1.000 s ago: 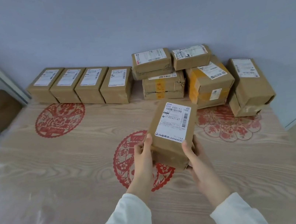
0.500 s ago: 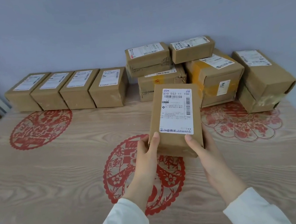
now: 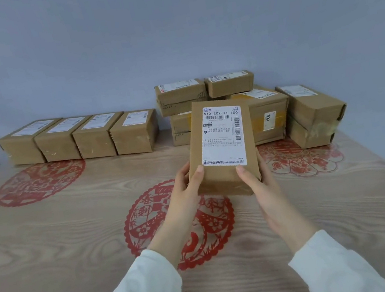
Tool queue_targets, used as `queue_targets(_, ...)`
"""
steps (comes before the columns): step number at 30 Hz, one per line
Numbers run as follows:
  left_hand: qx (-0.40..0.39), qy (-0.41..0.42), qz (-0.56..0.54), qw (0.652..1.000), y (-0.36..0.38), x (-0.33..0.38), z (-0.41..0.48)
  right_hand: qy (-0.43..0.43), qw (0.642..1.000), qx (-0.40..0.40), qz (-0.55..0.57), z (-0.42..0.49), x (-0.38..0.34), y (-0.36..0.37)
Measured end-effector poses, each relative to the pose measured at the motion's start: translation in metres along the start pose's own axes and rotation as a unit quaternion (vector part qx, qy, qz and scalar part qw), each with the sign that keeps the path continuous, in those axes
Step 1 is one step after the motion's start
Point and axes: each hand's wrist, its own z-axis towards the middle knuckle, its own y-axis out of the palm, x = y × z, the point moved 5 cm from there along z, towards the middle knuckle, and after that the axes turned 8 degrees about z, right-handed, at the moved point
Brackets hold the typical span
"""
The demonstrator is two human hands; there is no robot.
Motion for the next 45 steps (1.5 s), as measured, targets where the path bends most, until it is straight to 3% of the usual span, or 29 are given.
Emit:
queue_targets(10,-0.088,-0.028,-0.052,0.994,-0.007,-0.02,-0.051,-0.003,1.0,0.003,0.003,-0.069,0.005,-0.005)
queue_targets(18,-0.118,0.023,0.005,0.993,-0.017,-0.021,-0.062,-0.009,1.0,0.005,-0.022,-0.083,0.003,-0.002)
queue_targets(45,-0.077,0.083,-0.011,0.994,-0.026,0.009,-0.072,-0.016,1.0,0.024,0.009,-0.092,-0.008,0.015)
